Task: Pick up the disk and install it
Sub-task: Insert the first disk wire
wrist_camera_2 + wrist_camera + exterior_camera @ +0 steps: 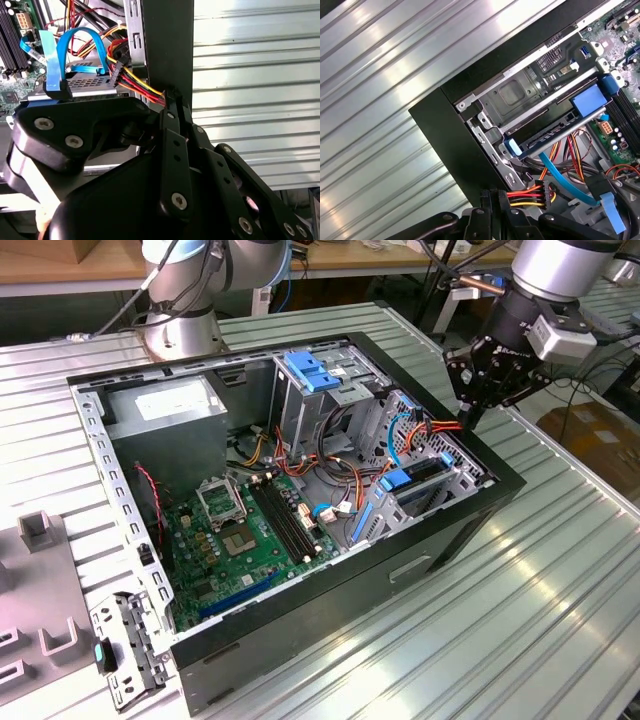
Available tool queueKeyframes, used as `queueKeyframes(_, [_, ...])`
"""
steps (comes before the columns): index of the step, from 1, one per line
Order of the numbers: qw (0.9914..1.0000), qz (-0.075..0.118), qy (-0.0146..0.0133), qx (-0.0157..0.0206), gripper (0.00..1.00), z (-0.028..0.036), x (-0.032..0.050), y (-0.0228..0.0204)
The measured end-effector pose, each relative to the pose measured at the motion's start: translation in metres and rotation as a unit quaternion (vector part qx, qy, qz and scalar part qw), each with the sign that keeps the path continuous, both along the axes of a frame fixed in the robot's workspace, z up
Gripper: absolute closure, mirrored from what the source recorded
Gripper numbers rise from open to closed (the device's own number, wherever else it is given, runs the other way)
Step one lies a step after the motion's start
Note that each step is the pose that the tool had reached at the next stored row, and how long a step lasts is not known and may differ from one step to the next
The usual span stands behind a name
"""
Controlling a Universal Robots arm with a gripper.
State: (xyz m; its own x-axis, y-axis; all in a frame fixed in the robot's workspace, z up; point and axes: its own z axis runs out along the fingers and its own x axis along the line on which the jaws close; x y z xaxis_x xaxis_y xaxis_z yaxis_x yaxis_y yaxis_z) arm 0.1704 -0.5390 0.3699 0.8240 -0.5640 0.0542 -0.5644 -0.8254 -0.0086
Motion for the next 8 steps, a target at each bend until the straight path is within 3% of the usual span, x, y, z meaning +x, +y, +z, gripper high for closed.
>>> queueKeyframes(8, [1.00000,0.000,0.0000,-0.0003,0.84,0.0001,-0.0078,0.0000])
